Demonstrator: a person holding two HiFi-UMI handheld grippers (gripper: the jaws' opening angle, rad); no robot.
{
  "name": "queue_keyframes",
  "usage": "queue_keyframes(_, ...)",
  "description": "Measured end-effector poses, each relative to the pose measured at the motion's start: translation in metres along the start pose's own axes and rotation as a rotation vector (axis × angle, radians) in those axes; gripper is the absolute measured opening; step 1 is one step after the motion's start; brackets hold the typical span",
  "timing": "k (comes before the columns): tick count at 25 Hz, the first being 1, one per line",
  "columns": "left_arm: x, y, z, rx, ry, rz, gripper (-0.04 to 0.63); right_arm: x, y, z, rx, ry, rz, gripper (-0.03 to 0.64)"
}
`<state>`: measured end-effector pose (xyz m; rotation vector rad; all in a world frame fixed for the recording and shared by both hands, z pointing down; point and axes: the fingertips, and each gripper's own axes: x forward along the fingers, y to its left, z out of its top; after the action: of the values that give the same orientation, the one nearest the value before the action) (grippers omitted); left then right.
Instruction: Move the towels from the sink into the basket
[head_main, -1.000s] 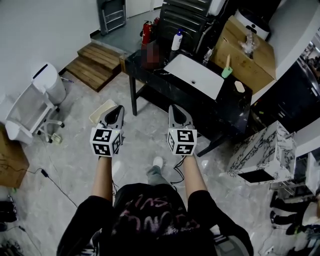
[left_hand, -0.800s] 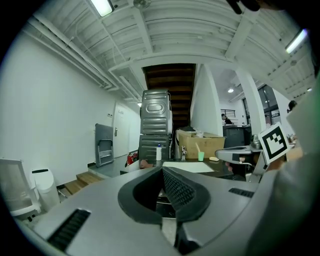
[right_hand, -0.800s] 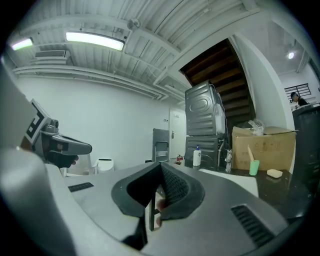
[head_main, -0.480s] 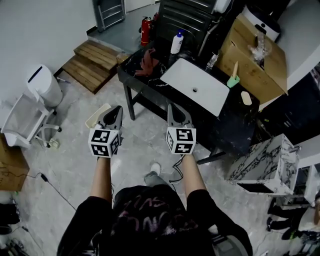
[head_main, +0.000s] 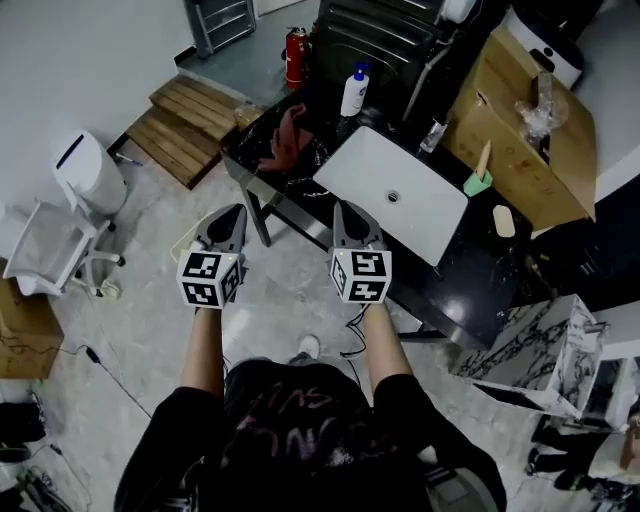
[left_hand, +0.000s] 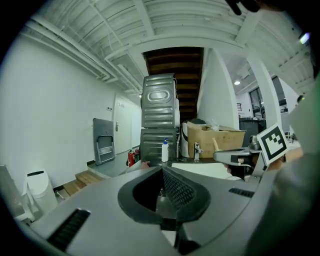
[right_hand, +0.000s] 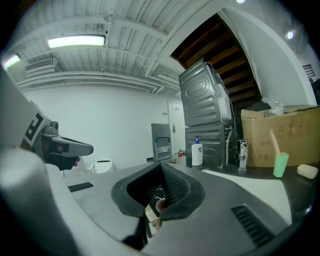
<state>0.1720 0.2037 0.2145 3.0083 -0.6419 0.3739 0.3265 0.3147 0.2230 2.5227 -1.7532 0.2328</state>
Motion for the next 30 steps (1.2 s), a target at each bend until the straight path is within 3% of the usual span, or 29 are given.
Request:
queue_keyframes(12,0.065,0.022,0.021,0.008,-0.011,0.005,0.005,0.056,-0.03,0.011,0.001,-0.004,0.009,0.015)
queue_keyframes(27,0.171,0.063,0.017,0.028,0.05,-0.12,0.011,0.139,-0.056,0.021,0.007,0.005,-0.071,0.015)
queue_keyframes(30,0.192,0.059,0.007,0.036,0.091,-0.17,0.131,0.146,-0.061,0.019,0.01,0.012,-0.086,0.015)
